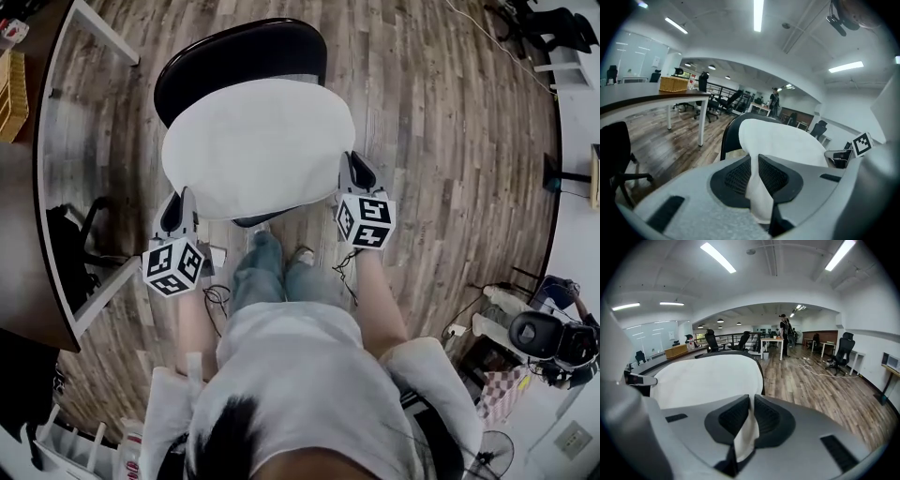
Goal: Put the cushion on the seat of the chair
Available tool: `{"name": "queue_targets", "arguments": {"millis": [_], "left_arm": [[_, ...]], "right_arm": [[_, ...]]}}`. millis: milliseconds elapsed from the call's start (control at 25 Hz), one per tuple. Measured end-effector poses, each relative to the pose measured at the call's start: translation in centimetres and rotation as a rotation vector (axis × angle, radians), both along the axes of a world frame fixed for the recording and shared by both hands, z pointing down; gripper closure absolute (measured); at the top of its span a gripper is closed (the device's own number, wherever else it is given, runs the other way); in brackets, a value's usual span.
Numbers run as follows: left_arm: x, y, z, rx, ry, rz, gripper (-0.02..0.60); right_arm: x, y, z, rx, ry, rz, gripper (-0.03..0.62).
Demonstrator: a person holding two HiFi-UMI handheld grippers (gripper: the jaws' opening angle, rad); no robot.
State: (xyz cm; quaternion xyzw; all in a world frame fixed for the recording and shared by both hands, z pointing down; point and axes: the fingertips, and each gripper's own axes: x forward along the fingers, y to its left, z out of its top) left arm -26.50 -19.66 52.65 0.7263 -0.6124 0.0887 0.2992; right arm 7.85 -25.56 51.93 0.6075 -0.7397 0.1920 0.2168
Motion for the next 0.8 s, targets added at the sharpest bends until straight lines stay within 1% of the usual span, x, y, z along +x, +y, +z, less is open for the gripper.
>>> {"name": "queue_targets", "arguments": {"millis": [200,440,640,800], "left_arm": [[0.0,-0.3,3.6,-0.069,0.014,0.015,0.531],[0.2,-0.1,8.1,-0.140,0.033,0.021,0.531],[0.6,0.0,11.4,-0.177,0.035,0.031,0.531],[1.3,0.3,14.0,-0.203,0.035,0.035,0.531]], "right_arm": [[0.2,0.1,3.9,-0.070,-0.008,0.036,0.557],[0.5,0.4,8.1,-0.135,0.006,0.049,0.557],[1.0,0.8,11.5,-0.176,0.039,0.037,0.557],[1.7,1.0,14.4,-0.210,0.042,0.049,0.557]]}}
